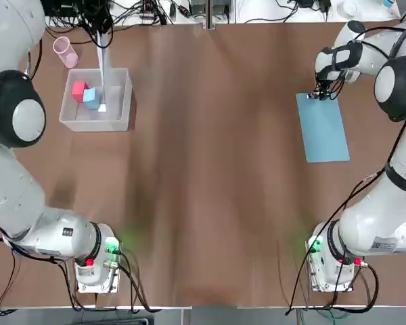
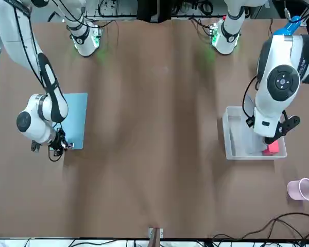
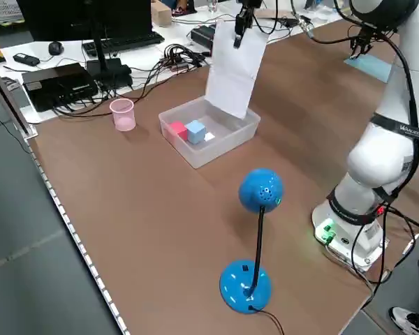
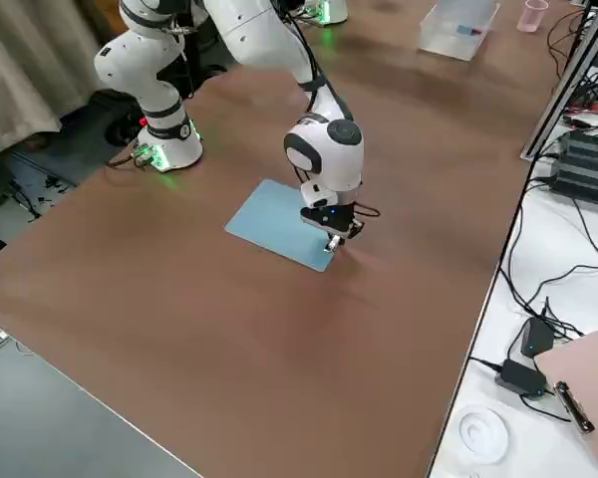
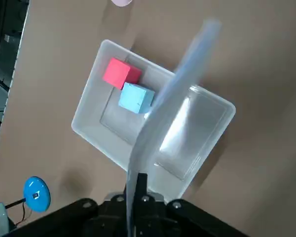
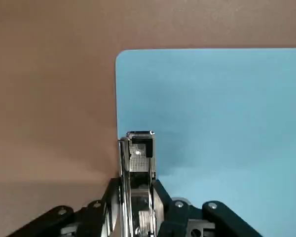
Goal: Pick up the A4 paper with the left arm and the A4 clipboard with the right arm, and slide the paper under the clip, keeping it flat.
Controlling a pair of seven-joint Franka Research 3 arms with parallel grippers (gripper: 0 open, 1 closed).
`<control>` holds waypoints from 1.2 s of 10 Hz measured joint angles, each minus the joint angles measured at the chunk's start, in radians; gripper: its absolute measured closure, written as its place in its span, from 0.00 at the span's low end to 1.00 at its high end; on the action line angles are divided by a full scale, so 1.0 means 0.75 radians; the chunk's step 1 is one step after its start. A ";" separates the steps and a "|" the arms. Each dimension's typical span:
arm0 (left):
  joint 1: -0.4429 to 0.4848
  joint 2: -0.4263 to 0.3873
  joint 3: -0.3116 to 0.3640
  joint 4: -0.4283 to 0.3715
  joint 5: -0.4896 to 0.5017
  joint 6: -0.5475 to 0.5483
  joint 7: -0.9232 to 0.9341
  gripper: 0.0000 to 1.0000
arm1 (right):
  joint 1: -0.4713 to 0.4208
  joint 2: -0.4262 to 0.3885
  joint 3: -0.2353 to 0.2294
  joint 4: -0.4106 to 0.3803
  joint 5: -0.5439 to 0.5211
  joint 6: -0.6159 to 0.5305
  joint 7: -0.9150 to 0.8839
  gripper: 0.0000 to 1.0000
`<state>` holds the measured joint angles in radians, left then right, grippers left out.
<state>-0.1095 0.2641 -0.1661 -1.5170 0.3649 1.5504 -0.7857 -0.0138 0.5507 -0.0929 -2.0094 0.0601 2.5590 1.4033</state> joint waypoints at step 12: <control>0.131 -0.001 0.051 0.198 -0.387 -0.085 -0.273 0.99 | 0.249 -0.127 0.016 0.238 0.000 -0.206 0.293 0.96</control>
<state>-0.0114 0.2637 -0.1277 -1.3685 0.0746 1.4864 -0.9905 0.1730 0.4551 -0.0811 -1.8311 0.0601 2.4044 1.6228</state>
